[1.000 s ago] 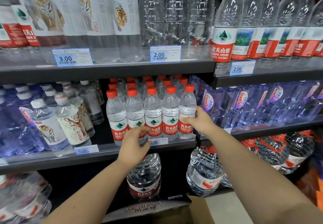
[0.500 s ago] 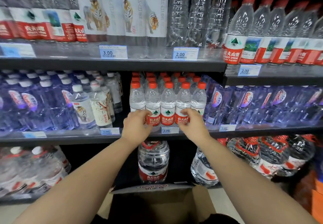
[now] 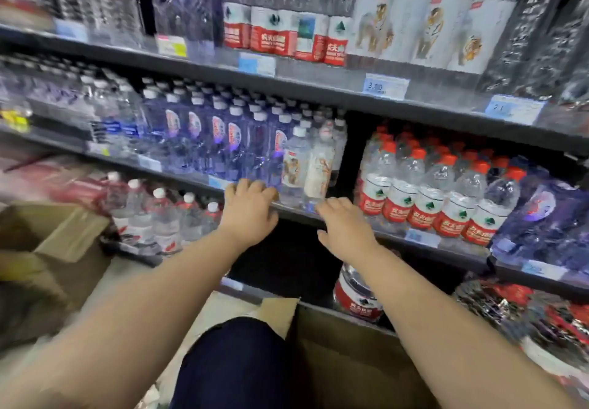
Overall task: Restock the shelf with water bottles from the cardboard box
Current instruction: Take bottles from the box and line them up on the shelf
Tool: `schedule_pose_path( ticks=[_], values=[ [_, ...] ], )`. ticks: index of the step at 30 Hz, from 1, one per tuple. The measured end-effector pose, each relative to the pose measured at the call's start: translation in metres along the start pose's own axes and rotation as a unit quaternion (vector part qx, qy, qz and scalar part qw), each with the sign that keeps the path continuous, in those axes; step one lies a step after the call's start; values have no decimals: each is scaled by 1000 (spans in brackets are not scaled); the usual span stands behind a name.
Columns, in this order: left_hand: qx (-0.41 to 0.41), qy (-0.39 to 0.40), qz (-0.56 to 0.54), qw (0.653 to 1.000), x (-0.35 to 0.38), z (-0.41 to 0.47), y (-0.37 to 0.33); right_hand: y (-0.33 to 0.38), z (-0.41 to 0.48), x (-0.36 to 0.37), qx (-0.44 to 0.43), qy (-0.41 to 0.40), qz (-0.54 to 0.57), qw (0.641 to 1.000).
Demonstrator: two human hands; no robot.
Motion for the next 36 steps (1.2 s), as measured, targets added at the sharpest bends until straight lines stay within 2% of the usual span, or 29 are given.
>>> schedule_pose_path(
  ticks=[2,6,10,14,17,22,29,33,36],
  values=[
    [-14,42,30,999,27,-26,46,38,8,38,-35,29,21,999],
    [-49,178,92,978,105,-94,132,106,17,128,-80,116,61,988],
    [-74,285,88,952,180,-157,176,139,9,215,-81,201,96,972],
    [-90,340,75,933,255,-205,196,155,-7,312,-58,297,131,944],
    [-110,385,46,915,310,-233,199,161,-22,371,-37,337,151,929],
    [-141,442,-17,886,385,-269,186,170,-34,433,-9,331,186,925],
    [-210,470,-120,849,463,-269,144,163,-28,490,45,398,167,901],
    [-286,468,-223,806,493,-270,108,126,-40,506,109,395,167,897],
    [-294,497,-265,772,513,-273,76,106,-43,509,167,380,189,890]
  ],
)
Point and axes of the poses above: each hand's wrist, its own z-axis towards the middle knuckle, its own x-axis out of the palm, y = z × x, the point moved 7 cm from there along z, towards the middle knuckle, and after that the axes turned 3 degrees about -x, right-handed, at the moved point
